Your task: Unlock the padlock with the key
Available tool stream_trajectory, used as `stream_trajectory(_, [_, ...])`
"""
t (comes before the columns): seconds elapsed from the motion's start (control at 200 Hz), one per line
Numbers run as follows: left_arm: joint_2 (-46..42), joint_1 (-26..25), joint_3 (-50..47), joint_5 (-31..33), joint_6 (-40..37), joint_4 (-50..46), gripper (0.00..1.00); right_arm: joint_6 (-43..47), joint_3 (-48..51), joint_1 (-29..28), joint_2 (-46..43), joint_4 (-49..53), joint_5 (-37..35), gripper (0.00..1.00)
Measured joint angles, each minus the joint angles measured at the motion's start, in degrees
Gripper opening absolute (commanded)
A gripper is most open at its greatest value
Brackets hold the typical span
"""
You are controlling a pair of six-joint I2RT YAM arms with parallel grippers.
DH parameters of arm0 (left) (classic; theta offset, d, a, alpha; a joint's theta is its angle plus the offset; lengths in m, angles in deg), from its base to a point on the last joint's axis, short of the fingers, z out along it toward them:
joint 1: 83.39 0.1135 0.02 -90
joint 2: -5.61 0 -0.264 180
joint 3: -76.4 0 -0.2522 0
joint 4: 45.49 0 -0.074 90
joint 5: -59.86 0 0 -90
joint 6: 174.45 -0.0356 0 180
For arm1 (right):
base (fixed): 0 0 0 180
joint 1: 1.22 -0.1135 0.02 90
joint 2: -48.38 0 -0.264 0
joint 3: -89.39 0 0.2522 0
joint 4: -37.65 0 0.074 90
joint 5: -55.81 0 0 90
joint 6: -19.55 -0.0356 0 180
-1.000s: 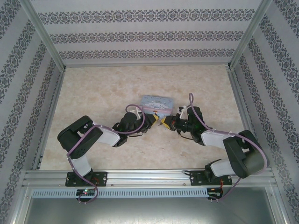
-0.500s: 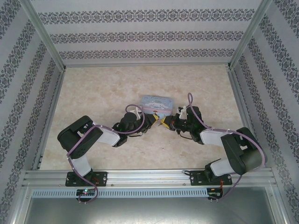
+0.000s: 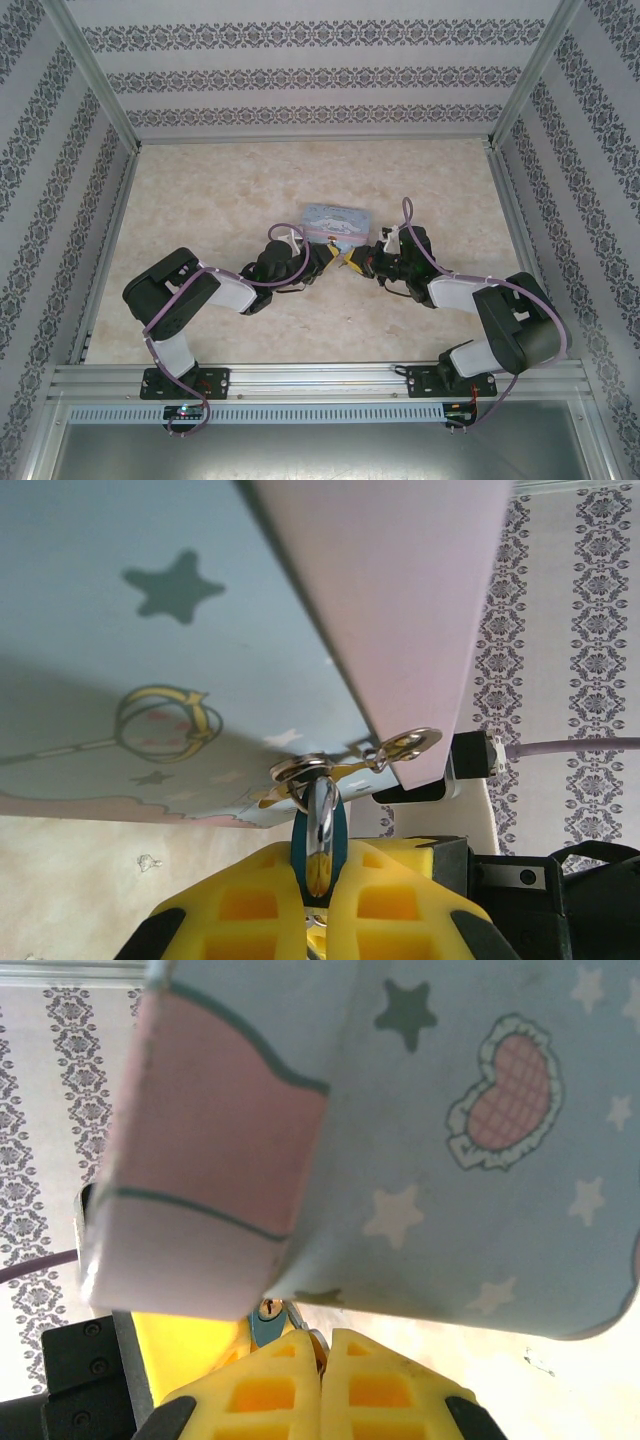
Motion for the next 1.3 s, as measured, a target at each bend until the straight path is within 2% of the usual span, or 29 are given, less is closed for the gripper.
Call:
stream_trajectory(0.535, [0.0,0.0,0.0,0.2,0.3,0.0,0.0,-0.1,-0.7,0.0,0.4,0.0,0.3,0.0])
stream_trajectory(1.079, [0.0,0.0,0.1,1.9,8.2,2.0,0.0,1.2,-2.0,0.3,1.8,-1.7,1.4,0.0])
stream_trajectory(1.299, [0.0,0.0,0.3,1.8,10.1,2.8,0.0,2.2,-2.4,1.8,2.0,-2.1,3.9,0.0])
